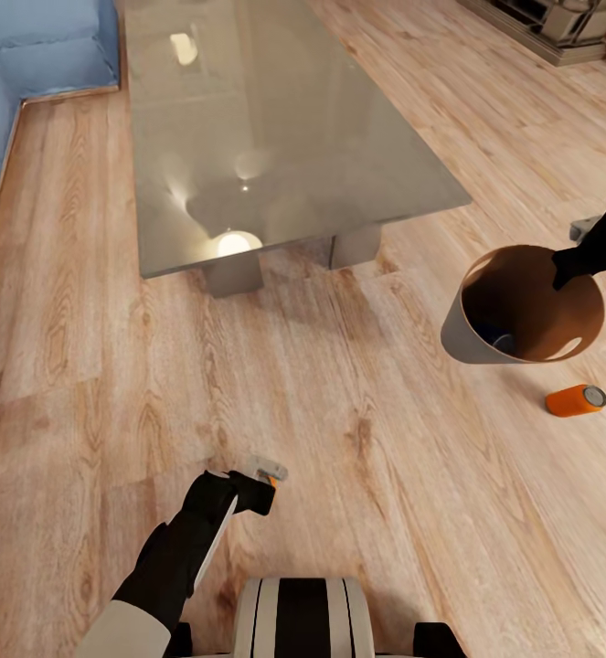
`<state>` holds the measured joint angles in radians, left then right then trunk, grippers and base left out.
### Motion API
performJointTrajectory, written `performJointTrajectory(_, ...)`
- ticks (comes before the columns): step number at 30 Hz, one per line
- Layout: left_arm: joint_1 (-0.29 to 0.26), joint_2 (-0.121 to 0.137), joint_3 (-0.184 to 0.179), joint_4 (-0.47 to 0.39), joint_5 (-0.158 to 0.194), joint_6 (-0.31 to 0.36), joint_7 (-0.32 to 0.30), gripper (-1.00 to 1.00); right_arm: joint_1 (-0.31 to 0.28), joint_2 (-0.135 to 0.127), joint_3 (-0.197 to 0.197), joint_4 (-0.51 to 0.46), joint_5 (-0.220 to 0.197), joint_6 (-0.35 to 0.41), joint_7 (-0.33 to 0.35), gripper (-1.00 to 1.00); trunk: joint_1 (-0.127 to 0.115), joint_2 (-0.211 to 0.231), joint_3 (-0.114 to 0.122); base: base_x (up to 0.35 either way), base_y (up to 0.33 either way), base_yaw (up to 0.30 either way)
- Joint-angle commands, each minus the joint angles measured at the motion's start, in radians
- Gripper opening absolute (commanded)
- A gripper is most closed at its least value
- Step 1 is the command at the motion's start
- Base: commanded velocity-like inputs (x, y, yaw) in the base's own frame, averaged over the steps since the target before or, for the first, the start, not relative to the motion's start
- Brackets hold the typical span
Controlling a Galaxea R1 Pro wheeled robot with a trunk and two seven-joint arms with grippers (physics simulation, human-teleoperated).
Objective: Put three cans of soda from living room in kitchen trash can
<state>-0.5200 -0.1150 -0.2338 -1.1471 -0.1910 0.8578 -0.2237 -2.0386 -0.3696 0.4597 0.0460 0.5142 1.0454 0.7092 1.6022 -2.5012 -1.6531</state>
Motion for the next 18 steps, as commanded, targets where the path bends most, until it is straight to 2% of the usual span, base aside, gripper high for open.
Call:
performJointTrajectory(1, 0.000, 0.000, 0.000, 0.001, -0.001, 0.000, -0.002, -1.00, 0.000, 0.000, -0.004, 0.000, -0.005, 0.002, 0.000, -1.00, 0.000, 0.000, 0.004, 0.000, 0.000, 0.000)
performJointTrajectory(5, 0.000, 0.000, -0.001, 0.004, -0.002, 0.000, -0.002, -1.00, 0.000, -0.001, -0.004, 0.000, -0.005, 0.002, 0.001, -1.00, -0.002, 0.001, 0.019, 0.000, 0.000, 0.000)
performJointTrajectory(18, 0.000, -0.001, -0.001, 0.004, -0.004, 0.008, -0.003, -1.00, 0.005, -0.004, -0.005, 0.000, -0.005, 0.002, 0.000, -1.00, -0.052, 0.092, 0.060, 0.000, 0.000, 0.000)
